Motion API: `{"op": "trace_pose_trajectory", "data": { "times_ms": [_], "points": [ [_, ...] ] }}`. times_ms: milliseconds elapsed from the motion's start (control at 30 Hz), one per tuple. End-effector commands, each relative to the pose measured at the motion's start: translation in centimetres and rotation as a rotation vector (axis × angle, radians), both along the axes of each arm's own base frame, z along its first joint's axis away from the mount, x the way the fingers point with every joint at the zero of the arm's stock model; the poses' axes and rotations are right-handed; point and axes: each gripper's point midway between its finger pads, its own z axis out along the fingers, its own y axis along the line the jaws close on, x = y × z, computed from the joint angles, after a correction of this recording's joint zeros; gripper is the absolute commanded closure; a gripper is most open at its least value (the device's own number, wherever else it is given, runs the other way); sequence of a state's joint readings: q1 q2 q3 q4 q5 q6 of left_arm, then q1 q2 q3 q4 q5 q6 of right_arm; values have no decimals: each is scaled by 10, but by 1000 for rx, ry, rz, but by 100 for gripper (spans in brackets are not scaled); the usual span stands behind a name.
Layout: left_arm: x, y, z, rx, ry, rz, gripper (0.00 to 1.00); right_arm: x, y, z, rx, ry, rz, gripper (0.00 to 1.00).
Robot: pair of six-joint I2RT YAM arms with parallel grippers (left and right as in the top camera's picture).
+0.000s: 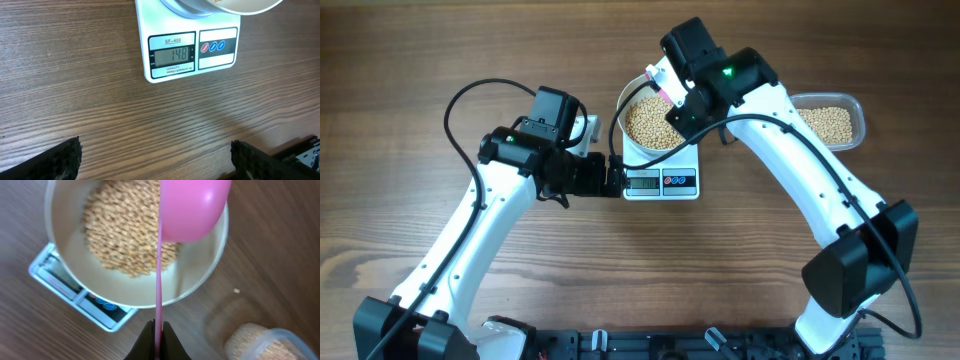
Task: Scoop item into bowl and weigh 150g on scale
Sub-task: 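Carry the pink scoop right back above the soybean tub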
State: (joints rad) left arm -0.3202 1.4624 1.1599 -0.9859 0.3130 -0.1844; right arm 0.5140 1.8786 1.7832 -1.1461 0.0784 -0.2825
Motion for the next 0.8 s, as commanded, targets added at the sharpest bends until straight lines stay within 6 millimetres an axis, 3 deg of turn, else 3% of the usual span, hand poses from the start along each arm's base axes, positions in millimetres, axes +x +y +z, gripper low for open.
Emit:
{"op": "trace_pose_trajectory", "data": {
  "times_ms": [0,100,200,633,767],
  "points": [
    [0,-1,-2,-3,0,-18,0,7,-1,39,201,-15,-67,96],
    [0,-1,-2,-3,0,-18,0,17,-24,56,273,-24,-122,96],
    [0,-1,-2,-3,0,-18,0,23,-61,63,306,-20,-207,96],
    [0,-1,-2,-3,0,-18,0,23,-196,62,430,43,-472,96],
    [0,-1,-2,-3,0,-18,0,19,-227,60,428,32,-518,96]
  ]
}}
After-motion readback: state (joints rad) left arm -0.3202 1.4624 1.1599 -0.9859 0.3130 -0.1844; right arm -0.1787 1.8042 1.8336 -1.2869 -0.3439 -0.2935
